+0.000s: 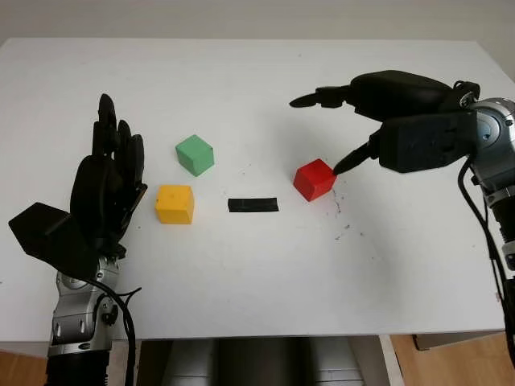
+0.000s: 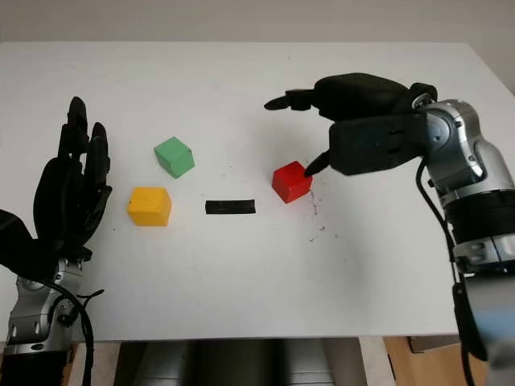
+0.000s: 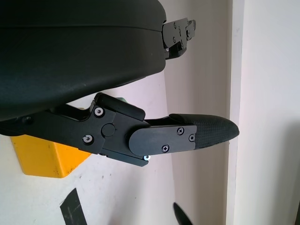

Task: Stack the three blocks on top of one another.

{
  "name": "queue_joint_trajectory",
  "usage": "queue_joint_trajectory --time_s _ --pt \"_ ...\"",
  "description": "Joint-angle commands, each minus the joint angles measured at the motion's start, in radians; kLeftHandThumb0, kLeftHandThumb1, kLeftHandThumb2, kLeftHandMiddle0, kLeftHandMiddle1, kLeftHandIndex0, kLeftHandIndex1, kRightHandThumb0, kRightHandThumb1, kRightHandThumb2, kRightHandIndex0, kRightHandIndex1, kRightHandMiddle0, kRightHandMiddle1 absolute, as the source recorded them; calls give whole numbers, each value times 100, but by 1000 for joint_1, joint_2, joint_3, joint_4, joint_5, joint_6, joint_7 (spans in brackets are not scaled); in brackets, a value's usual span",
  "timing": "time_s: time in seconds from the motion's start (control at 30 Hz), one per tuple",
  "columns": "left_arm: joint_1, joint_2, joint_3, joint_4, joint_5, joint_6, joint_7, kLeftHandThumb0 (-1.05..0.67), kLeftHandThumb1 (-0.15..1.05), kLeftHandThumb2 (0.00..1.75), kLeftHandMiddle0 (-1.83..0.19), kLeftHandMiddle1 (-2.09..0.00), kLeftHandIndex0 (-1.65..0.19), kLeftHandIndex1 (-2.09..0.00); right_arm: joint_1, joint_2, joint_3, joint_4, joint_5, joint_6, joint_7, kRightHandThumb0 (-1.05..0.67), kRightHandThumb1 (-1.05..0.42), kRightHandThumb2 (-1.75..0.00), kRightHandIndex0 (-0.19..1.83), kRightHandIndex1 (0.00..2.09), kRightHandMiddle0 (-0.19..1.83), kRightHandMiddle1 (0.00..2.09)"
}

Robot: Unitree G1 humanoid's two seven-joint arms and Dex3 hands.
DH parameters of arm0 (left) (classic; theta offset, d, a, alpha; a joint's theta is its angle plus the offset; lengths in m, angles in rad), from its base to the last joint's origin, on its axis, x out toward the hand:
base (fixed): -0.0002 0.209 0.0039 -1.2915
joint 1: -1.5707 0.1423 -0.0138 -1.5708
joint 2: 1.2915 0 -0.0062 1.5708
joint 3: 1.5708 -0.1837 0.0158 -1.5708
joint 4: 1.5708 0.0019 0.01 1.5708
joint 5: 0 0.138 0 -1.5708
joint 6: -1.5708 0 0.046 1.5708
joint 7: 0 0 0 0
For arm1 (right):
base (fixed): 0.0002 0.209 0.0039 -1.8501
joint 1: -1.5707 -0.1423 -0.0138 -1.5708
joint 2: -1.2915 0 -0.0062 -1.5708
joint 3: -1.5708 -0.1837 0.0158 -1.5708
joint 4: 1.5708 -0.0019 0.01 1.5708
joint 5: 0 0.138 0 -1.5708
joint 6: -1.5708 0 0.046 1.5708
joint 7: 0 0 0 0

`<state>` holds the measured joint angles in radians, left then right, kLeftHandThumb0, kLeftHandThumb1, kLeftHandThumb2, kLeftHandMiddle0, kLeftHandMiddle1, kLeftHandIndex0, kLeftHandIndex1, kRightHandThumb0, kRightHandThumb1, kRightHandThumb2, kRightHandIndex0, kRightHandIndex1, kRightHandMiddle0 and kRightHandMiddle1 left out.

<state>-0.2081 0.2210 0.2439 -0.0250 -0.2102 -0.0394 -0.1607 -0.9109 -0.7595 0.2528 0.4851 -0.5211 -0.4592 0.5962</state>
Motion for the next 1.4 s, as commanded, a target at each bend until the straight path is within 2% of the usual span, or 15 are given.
queue_joint_trajectory --time_s 0.0,0.4,0.63,0.83,1.0,1.03,1.13,1.23,1.37 --pt "8 5 5 -19 -11 4 -6 -73 105 46 19 0 19 0 26 -24 11 -41 -17 -11 0 -58 -78 -5 28 10 30 10" --pt "-3 0 -5 -3 -3 0 -3 -73 105 44 19 0 19 0 72 -19 51 -42 -122 -42 -62 -59 -79 -6 37 10 39 8" --pt "-5 -3 -3 -4 -8 2 -1 -74 105 42 19 0 19 0 100 -9 77 19 -214 -94 -257 -57 -80 -6 46 13 50 11" --pt "-2 -6 -8 -2 3 0 8 -75 105 43 19 0 19 0 89 6 108 147 -268 -159 -458 -52 -80 -6 52 14 59 14" --pt "-2 -14 -8 5 5 -15 15 -74 105 41 19 0 19 0 74 14 127 213 -275 -180 -531 -51 -84 -7 55 15 62 18" --pt "-2 -12 -8 5 6 -15 15 -74 105 41 19 0 19 0 72 15 130 221 -277 -181 -541 -50 -85 -6 56 15 59 30" --pt "-2 -10 -8 6 4 -11 10 -74 105 42 19 0 19 0 71 18 134 236 -274 -185 -562 -48 -88 -6 58 17 33 90" --pt "1 -11 -10 7 10 -11 13 -75 105 42 19 0 19 0 72 15 144 245 -291 -188 -597 -45 -91 -6 60 19 28 115" --pt "0 -16 -12 11 18 -21 20 -75 105 42 19 0 19 0 71 18 154 264 -305 -183 -627 -41 -96 -6 59 19 29 132"
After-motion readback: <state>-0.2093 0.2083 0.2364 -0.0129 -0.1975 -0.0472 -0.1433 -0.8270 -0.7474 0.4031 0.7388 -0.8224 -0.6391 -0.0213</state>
